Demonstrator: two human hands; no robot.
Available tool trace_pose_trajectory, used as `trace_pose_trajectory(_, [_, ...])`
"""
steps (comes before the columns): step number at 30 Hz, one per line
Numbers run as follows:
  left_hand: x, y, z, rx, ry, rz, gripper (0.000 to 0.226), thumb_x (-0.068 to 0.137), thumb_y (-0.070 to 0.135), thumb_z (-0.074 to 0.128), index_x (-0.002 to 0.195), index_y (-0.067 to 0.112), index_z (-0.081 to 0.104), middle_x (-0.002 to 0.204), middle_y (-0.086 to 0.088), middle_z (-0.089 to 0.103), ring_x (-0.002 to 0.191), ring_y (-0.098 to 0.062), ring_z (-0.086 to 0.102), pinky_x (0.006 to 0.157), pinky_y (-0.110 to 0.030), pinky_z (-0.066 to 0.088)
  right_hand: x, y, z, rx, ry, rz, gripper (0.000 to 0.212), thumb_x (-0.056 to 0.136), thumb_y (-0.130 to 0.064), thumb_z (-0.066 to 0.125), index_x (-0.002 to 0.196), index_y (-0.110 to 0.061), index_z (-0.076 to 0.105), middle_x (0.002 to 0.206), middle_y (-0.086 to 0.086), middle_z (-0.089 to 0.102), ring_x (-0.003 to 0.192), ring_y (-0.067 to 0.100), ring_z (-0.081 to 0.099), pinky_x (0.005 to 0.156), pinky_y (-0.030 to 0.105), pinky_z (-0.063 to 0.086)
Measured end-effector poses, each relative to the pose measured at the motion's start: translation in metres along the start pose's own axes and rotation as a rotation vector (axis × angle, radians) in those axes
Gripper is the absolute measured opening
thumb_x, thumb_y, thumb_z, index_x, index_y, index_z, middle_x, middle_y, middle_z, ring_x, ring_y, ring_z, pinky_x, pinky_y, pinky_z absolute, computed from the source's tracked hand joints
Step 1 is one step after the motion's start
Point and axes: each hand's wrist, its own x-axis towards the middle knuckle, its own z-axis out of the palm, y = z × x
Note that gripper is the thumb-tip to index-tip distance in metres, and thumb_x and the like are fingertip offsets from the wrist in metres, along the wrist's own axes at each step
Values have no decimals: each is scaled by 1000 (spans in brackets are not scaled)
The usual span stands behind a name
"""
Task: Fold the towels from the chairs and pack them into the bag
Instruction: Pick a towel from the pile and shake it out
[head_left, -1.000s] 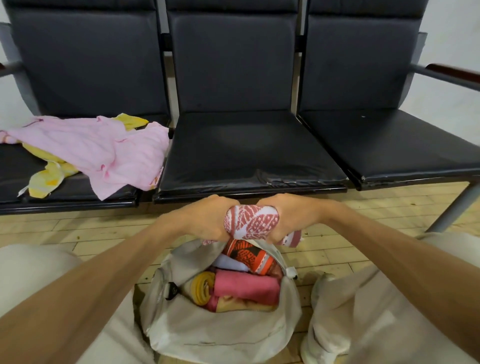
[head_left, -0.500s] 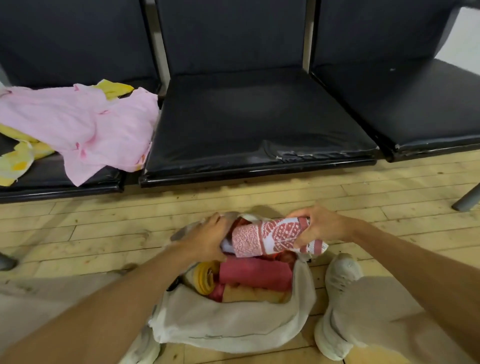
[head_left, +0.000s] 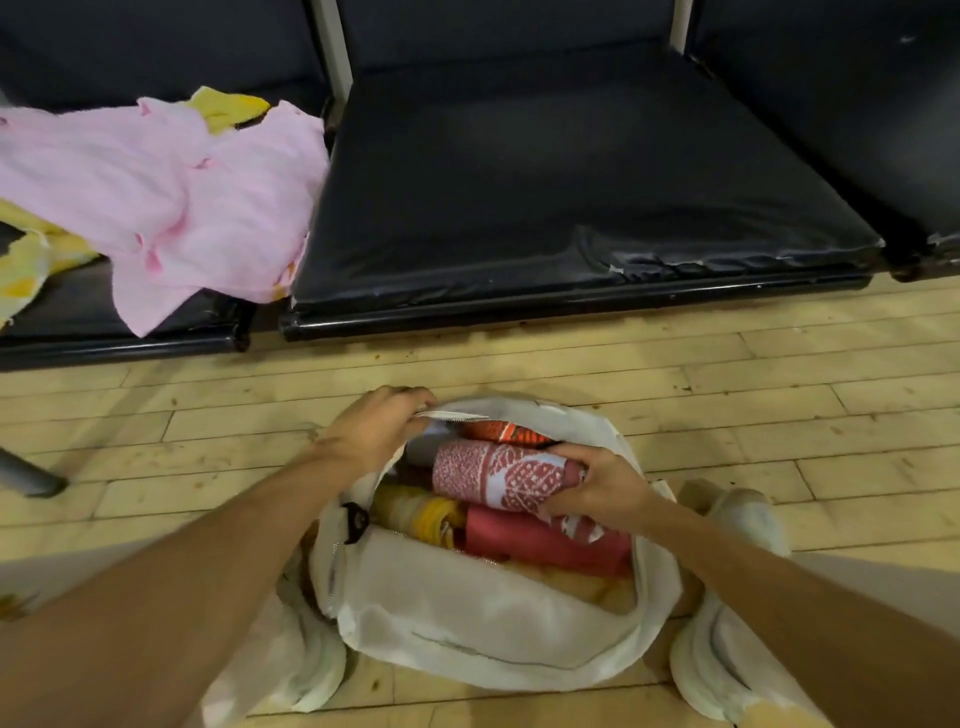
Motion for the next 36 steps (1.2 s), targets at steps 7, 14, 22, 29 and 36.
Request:
trace_pose_trajectory(7, [-1,9,-5,79,-16,117,21,100,27,47,105,15,63,102,-2,66,91,-20,60,77,-41,51,28,-25,58,-249,37,-113,61,76,-27,78,128,-24,48,119,4,56,103,24,61,86,37,54])
trace_pose_trajectory(14, [-3,22,-1,95,-19,70,15,100,29,46,96,22,59,95,1,64,87,-19,59,71,-34,49,33,-17,85,-300,110,-145,86,70,-28,85,142,-21,38,140,4,28,128,26,38,112,39,34])
trace_pose_trajectory(22, [-13,44,-39,32,-327,41,31,94,27,56,125,24,55,112,2,61,98,-14,57,86,-36,52,-4,-50,24,-636,99,-77,36,83,-16,69,118,-18,61,127,7,54,112,24,56,96,30,45])
trace_pose_trajectory(29, [-39,60,-120,-13,-321,169,28,96,26,54,123,18,58,99,-3,70,71,-11,64,74,-19,48,-27,-143,-13,-791,202,-296,21,85,-11,58,100,-18,70,103,2,69,93,18,63,78,18,42])
trace_pose_trajectory(36, [-84,-4,-192,-107,8,101,23,96,21,55,118,22,62,75,16,60,68,-3,60,72,-17,47,-10,-249,-4,-713,236,-500,18,89,-8,63,106,-9,69,91,-2,64,77,7,57,73,13,43])
